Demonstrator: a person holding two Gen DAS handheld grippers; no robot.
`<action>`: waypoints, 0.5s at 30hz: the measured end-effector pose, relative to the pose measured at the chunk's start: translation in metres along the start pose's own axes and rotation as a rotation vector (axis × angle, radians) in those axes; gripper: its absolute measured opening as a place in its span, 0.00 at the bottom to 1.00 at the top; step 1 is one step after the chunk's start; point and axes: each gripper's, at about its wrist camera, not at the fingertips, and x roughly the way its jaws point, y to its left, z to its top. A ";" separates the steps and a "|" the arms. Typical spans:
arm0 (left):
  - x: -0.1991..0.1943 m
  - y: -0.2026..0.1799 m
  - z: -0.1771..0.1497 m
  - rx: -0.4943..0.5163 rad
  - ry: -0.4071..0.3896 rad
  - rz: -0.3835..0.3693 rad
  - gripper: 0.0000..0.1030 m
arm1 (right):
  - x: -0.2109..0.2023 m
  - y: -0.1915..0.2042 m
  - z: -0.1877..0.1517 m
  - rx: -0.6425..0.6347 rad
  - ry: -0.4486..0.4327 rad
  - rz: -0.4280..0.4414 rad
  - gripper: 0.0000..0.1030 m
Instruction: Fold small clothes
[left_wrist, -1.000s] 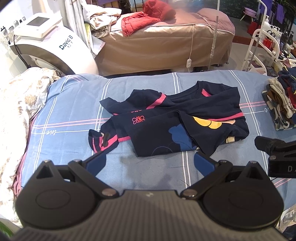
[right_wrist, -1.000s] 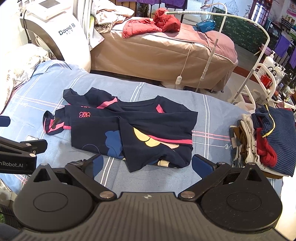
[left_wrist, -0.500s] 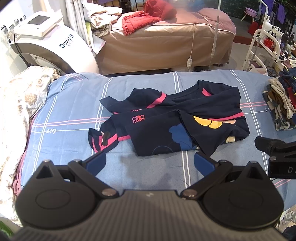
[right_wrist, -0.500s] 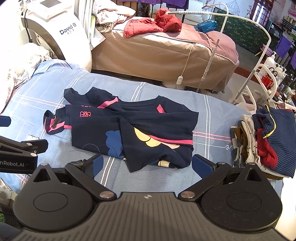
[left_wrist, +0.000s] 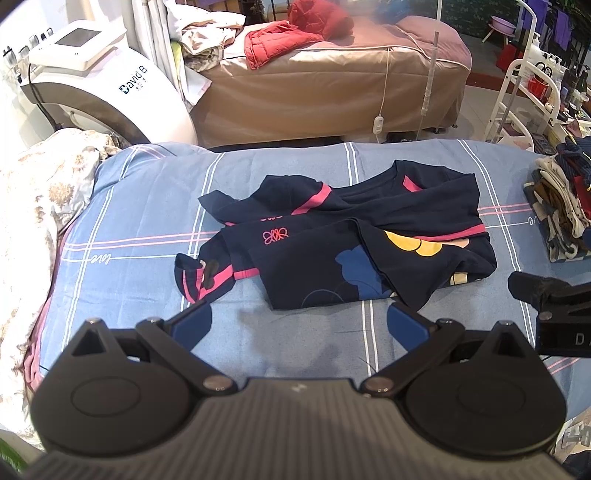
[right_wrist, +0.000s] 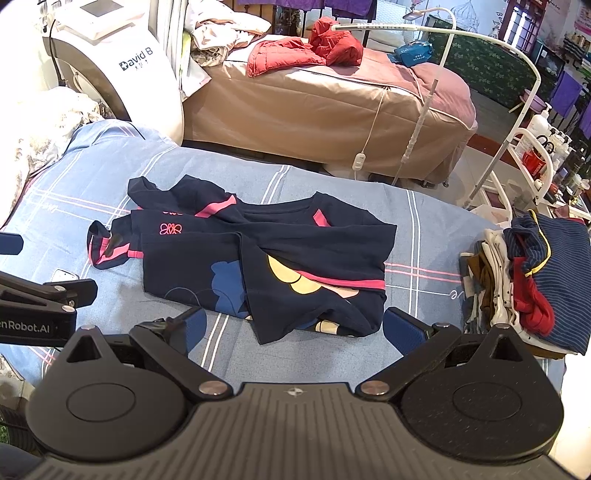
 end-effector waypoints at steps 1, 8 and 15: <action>0.000 0.000 0.000 -0.001 0.001 -0.001 1.00 | 0.000 0.000 0.000 0.000 0.000 0.001 1.00; 0.001 -0.002 -0.001 -0.004 0.005 -0.002 1.00 | -0.001 -0.001 0.001 -0.001 -0.001 0.003 1.00; 0.000 -0.001 -0.001 -0.003 0.003 -0.001 1.00 | -0.002 -0.003 -0.001 -0.004 -0.005 0.003 1.00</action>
